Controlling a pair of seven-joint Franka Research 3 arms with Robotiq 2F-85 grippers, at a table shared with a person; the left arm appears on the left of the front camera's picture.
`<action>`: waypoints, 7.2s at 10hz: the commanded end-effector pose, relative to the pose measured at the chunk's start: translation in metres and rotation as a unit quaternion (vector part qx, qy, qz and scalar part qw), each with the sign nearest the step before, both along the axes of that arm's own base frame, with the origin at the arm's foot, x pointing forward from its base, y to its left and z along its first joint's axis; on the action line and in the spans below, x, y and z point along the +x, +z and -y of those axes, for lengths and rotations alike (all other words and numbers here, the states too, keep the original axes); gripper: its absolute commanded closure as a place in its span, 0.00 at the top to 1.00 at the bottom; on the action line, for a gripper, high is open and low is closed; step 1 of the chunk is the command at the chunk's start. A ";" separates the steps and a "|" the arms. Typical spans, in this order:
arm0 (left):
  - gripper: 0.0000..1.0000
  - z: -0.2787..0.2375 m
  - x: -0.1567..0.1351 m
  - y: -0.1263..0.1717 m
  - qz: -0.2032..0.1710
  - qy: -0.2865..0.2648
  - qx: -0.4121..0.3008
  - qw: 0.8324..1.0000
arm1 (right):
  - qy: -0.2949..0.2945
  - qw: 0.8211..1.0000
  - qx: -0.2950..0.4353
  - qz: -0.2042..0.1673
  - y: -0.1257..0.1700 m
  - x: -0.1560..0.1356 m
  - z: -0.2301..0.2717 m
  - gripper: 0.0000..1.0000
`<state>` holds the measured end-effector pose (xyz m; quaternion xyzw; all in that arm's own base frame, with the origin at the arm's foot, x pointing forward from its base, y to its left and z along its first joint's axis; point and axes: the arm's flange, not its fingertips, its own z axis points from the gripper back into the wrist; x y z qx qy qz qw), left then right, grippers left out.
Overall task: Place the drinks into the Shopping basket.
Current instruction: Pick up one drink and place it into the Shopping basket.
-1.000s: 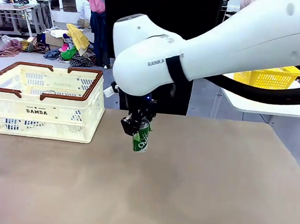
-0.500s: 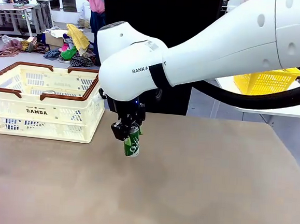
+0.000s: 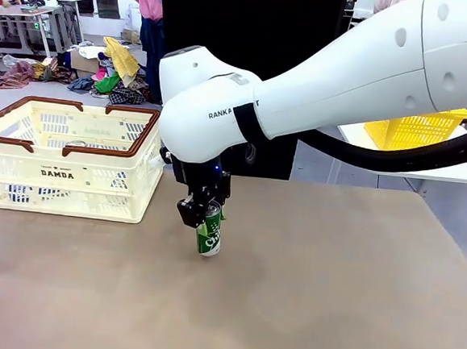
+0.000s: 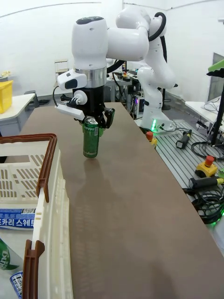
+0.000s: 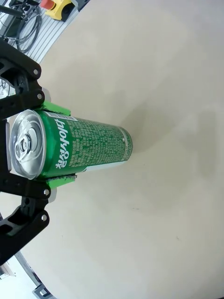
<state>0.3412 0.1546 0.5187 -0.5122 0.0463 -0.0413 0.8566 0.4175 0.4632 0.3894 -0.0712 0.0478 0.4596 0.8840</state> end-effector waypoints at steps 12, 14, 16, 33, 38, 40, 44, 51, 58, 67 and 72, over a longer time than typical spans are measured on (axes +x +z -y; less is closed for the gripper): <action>1.00 -0.001 -0.004 0.000 0.002 -0.008 0.001 1.000 | 0.013 0.999 0.048 0.019 0.028 -0.016 0.016 1.00; 1.00 -0.001 -0.004 0.000 0.002 -0.008 0.001 1.000 | 0.004 0.997 0.073 0.038 0.065 -0.033 0.026 1.00; 1.00 -0.001 -0.004 0.000 0.002 -0.008 0.001 1.000 | -0.025 0.993 0.107 0.038 0.117 -0.060 0.048 1.00; 1.00 -0.001 -0.004 0.000 0.002 -0.008 0.001 1.000 | -0.442 0.667 0.575 -0.170 0.104 -0.076 0.580 1.00; 1.00 0.126 0.052 0.089 -0.050 -0.098 0.225 0.968 | -0.442 0.667 0.575 -0.170 0.104 -0.076 0.580 1.00; 1.00 0.228 0.085 0.123 -0.084 -0.170 0.322 0.927 | -0.442 0.667 0.575 -0.170 0.104 -0.076 0.580 1.00; 1.00 0.394 0.097 0.082 0.056 0.025 0.508 0.859 | -0.442 0.667 0.575 -0.170 0.104 -0.076 0.580 1.00; 1.00 0.448 0.089 0.036 0.146 0.087 0.462 0.870 | -0.442 0.667 0.575 -0.170 0.104 -0.076 0.580 1.00; 1.00 0.494 0.048 0.001 0.082 0.114 0.444 0.885 | -0.442 0.667 0.575 -0.170 0.104 -0.076 0.580 1.00; 1.00 0.526 0.077 -0.090 0.069 0.069 0.469 0.877 | -0.442 0.667 0.575 -0.170 0.104 -0.076 0.580 1.00; 1.00 0.540 0.097 -0.130 0.044 0.045 0.500 0.864 | -0.442 0.667 0.575 -0.170 0.104 -0.076 0.580 1.00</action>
